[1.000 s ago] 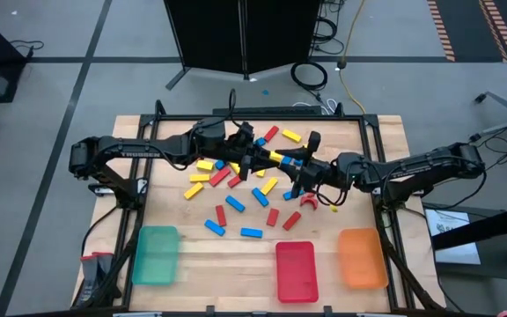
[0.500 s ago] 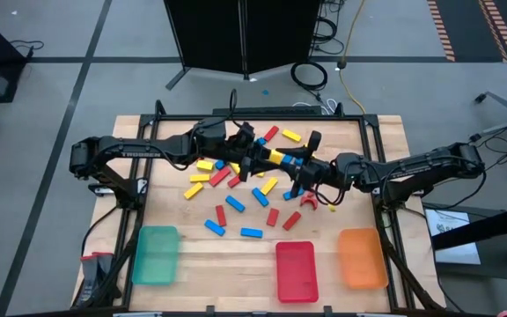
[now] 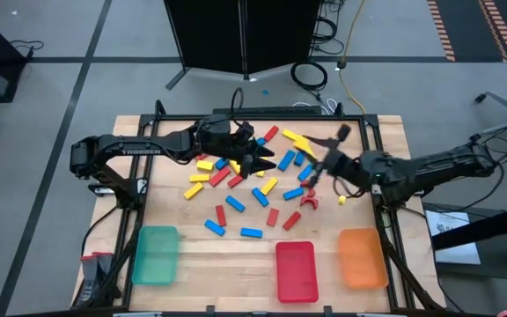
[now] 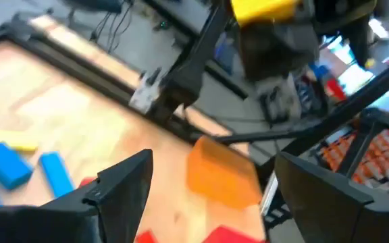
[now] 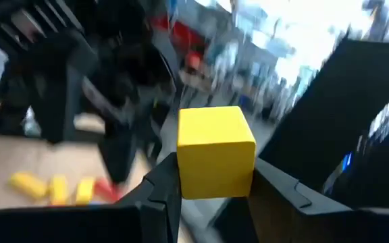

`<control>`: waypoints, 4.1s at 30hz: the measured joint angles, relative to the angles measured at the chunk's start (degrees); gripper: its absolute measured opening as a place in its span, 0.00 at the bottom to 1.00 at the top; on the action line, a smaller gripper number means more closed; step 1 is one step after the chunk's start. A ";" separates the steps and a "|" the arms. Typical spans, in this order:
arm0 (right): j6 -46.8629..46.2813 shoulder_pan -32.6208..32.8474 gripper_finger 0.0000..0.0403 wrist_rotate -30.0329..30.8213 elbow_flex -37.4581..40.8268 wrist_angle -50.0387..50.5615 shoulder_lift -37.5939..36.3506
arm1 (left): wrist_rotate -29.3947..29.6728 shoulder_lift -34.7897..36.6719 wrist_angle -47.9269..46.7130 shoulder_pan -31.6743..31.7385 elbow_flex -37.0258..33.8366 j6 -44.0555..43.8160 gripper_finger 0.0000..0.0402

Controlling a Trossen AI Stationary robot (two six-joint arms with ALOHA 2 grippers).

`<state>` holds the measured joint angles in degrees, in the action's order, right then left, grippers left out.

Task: Sort blocks
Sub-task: Put the yellow block into the orange bin

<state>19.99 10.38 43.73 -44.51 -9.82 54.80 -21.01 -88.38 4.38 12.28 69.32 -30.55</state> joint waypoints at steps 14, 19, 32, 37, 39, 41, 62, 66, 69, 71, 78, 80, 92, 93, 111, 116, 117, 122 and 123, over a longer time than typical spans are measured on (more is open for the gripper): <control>-77.62 19.55 0.29 -39.14 0.00 58.51 -5.74 | -0.38 1.93 -8.41 0.56 -0.01 7.64 0.78; -85.32 27.63 0.29 -47.33 0.00 60.67 -0.10 | 0.16 2.32 -10.70 0.49 0.02 8.51 0.78; -95.71 38.84 0.29 -54.79 0.00 69.43 11.63 | 3.54 2.32 -12.98 0.49 0.02 8.85 0.78; -95.73 39.27 0.50 -55.67 0.00 67.65 13.52 | 5.06 2.32 -13.35 0.49 0.02 8.84 0.78; -96.56 39.27 0.61 -55.65 0.00 67.87 13.96 | 6.27 2.32 -14.90 0.49 0.02 8.86 0.78; -97.86 39.25 0.68 -55.65 0.00 67.87 14.15 | 8.20 2.32 -17.59 0.49 0.02 8.94 0.78; -97.33 37.96 0.72 -53.77 0.00 64.35 14.11 | 27.82 -9.13 -30.78 3.39 0.02 43.03 0.78; -97.33 37.98 0.72 -53.77 0.00 64.21 14.11 | 26.82 -11.66 -31.63 3.93 0.02 49.64 0.78; -97.33 38.00 0.72 -53.02 0.00 63.95 14.11 | 25.30 -12.27 -31.39 4.40 0.02 53.81 0.78; -97.31 37.98 0.72 -52.05 0.00 63.75 14.11 | 23.77 -12.70 -31.37 5.08 0.02 55.87 0.78; -97.33 37.98 0.72 -51.11 0.00 63.12 14.11 | 20.03 -13.55 -30.38 8.57 0.02 58.49 0.78; -97.33 37.98 0.72 -51.11 0.00 63.12 14.11 | 19.26 -13.55 -29.88 9.26 0.07 59.55 0.78; -97.11 37.98 0.72 -51.04 0.00 62.69 14.09 | 14.78 -23.70 -40.03 9.68 13.61 63.06 0.78; -97.13 37.98 0.72 -51.04 0.00 62.68 14.09 | 14.75 -25.14 -41.61 9.54 15.45 63.61 0.78; -98.83 37.98 0.72 -48.20 0.00 60.89 14.11 | 14.21 -28.66 -48.36 10.57 19.83 71.74 0.78; -99.26 37.98 0.72 -48.20 0.00 60.88 14.11 | 13.92 -29.92 -46.11 10.59 17.05 72.93 0.78; -99.42 37.98 0.72 -48.20 0.00 60.83 14.11 | 13.95 -30.28 -46.07 10.64 16.68 72.91 0.78; -100.09 37.98 0.72 -48.20 0.00 60.87 14.11 | 14.53 -32.10 -46.09 10.57 16.48 71.50 0.71; -100.16 38.00 0.72 -48.20 0.00 60.82 14.09 | 14.76 -32.22 -45.95 10.57 16.48 71.42 0.67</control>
<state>-80.18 48.37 -4.47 -44.51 50.99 68.88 -6.25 -120.60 -41.57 22.85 85.80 40.87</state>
